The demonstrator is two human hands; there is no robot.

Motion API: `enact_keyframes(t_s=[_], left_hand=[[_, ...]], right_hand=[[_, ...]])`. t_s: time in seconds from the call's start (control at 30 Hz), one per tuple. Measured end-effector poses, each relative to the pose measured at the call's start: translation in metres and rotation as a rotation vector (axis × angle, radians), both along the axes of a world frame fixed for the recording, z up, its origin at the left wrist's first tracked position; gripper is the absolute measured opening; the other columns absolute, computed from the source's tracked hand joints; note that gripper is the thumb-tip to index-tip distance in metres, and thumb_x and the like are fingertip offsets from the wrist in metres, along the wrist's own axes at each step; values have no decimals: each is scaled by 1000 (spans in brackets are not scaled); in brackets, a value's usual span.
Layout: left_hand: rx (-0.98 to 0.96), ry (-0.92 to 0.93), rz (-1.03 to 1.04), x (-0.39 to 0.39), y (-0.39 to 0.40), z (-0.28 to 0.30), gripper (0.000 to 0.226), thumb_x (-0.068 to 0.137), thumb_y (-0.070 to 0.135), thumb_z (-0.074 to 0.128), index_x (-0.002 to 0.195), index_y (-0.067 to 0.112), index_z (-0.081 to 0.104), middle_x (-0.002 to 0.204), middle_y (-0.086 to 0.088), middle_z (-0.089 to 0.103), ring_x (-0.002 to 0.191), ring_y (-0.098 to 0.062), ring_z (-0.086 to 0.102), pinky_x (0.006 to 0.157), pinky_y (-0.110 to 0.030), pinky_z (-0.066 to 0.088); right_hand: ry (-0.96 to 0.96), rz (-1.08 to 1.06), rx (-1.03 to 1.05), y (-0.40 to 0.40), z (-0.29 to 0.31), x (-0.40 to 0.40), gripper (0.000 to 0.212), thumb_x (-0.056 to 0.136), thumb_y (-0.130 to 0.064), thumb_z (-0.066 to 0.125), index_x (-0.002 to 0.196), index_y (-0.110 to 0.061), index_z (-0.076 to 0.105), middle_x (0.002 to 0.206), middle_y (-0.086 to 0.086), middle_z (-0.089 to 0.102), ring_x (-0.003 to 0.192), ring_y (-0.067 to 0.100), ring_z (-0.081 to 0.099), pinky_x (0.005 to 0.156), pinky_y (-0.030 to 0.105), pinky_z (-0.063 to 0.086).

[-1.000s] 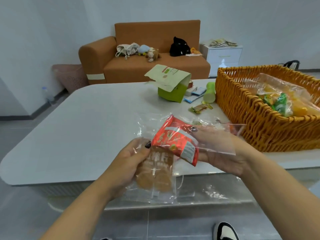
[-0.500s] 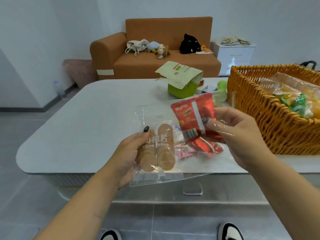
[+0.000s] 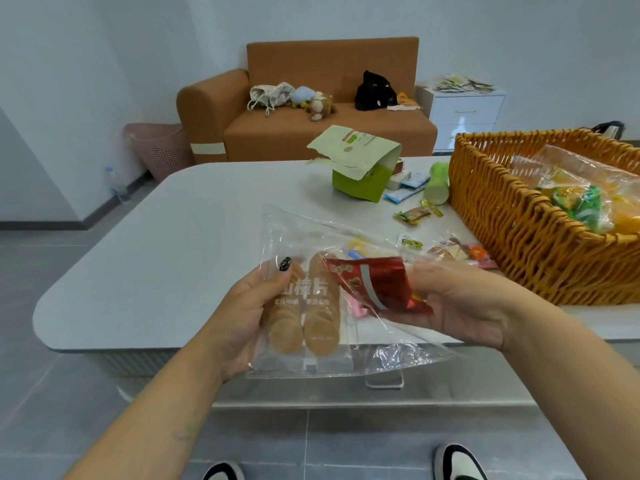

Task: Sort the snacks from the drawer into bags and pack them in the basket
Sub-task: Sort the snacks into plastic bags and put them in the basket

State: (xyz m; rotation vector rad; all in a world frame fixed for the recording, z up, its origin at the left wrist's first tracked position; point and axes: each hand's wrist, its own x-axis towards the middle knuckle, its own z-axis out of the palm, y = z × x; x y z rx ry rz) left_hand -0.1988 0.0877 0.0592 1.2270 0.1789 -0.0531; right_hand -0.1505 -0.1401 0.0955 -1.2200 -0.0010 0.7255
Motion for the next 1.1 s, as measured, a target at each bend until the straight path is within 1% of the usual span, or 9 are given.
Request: enact_keyframes(t_s=[0.23, 0.33, 0.43, 0.57, 0.67, 0.73, 0.9, 1.0, 1.1], left_hand=[[36, -29, -1, 5, 8, 5, 34, 84, 26, 58, 115, 14, 67, 92, -7, 73, 75, -16, 70, 58, -26, 57], [49, -39, -6, 7, 8, 8, 30, 89, 24, 57, 116, 14, 66, 97, -8, 74, 79, -17, 71, 60, -26, 57], [60, -38, -7, 9, 9, 7, 38, 83, 28, 60, 117, 15, 66, 102, -10, 73, 83, -19, 71, 67, -28, 60], [41, -18, -2, 9, 10, 7, 43, 77, 30, 62, 118, 14, 66, 101, -10, 73, 81, -19, 71, 64, -28, 60], [32, -15, -19, 8, 10, 8, 37, 80, 28, 61, 114, 15, 67, 91, -6, 74, 74, -15, 71, 57, -24, 57], [32, -22, -24, 7, 10, 7, 38, 79, 28, 61, 114, 15, 67, 89, -5, 74, 74, -15, 71, 57, -24, 56], [64, -44, -25, 8, 9, 3, 37, 77, 27, 63, 111, 14, 66, 88, -5, 73, 70, -14, 70, 55, -24, 56], [82, -52, -43, 10, 9, 1, 39, 75, 27, 63, 112, 15, 66, 90, -5, 73, 71, -15, 67, 55, -26, 57], [83, -52, -51, 11, 8, -1, 41, 75, 25, 63, 114, 14, 65, 84, -5, 72, 63, -13, 64, 52, -25, 55]], right_hand=[[42, 54, 110, 0, 2, 0, 60, 43, 3, 88, 101, 8, 71, 101, 22, 71, 80, 28, 73, 64, 36, 61], [41, 112, -23, -7, -1, 11, 63, 58, 14, 79, 118, 11, 61, 107, 26, 68, 83, 30, 70, 72, 39, 61], [-32, 83, -106, -12, -1, 18, 41, 59, 7, 77, 99, 3, 73, 104, 22, 69, 82, 27, 68, 82, 41, 55], [-83, -74, -53, -4, -3, 16, 27, 69, 13, 53, 84, 1, 73, 92, 20, 70, 76, 26, 68, 64, 36, 60], [-52, -200, 28, -1, -13, 19, 28, 80, 17, 47, 90, -1, 66, 103, 19, 66, 89, 27, 65, 77, 37, 56], [-64, -218, 55, -1, -17, 19, 25, 73, 14, 57, 91, -2, 65, 102, 17, 68, 86, 24, 67, 79, 36, 55], [-135, 63, 6, 1, -16, 8, 36, 64, -9, 74, 100, -2, 71, 104, 17, 72, 82, 22, 71, 69, 32, 61], [-125, 211, 38, -4, -17, 10, 55, 58, -28, 88, 106, -5, 73, 110, 19, 70, 88, 23, 72, 79, 37, 59], [-175, 327, -38, -12, -16, 16, 57, 64, -33, 87, 111, -4, 70, 111, 22, 68, 87, 26, 71, 78, 38, 58]])
